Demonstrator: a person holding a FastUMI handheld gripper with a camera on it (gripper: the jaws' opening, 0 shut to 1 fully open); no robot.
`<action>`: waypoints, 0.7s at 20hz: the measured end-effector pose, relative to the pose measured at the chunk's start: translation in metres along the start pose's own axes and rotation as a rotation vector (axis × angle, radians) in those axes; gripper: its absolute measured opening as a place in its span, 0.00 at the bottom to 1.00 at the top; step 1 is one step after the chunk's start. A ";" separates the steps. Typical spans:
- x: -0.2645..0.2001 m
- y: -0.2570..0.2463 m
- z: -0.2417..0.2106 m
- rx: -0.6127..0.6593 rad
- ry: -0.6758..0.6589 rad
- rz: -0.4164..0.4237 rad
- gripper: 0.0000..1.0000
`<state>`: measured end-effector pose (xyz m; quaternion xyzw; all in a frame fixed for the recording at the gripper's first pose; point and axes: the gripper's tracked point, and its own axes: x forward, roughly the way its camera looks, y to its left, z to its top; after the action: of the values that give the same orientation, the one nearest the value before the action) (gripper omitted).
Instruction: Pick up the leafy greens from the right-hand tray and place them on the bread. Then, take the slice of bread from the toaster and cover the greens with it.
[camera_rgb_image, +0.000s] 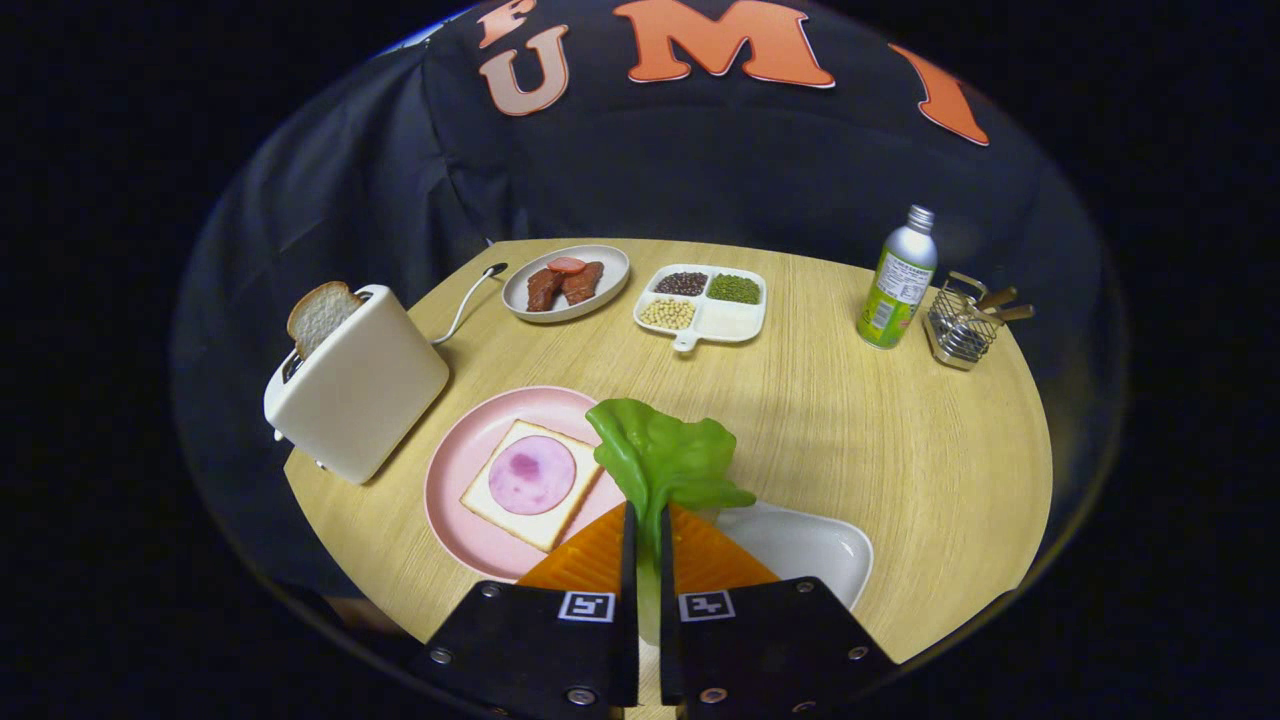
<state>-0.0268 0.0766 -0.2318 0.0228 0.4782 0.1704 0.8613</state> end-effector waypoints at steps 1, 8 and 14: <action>0.001 0.007 0.003 -0.007 -0.002 0.012 0.09; 0.025 0.058 0.015 -0.068 0.010 0.099 0.09; 0.046 0.091 0.014 -0.086 0.048 0.167 0.09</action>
<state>-0.0175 0.1784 -0.2432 0.0215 0.4873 0.2623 0.8326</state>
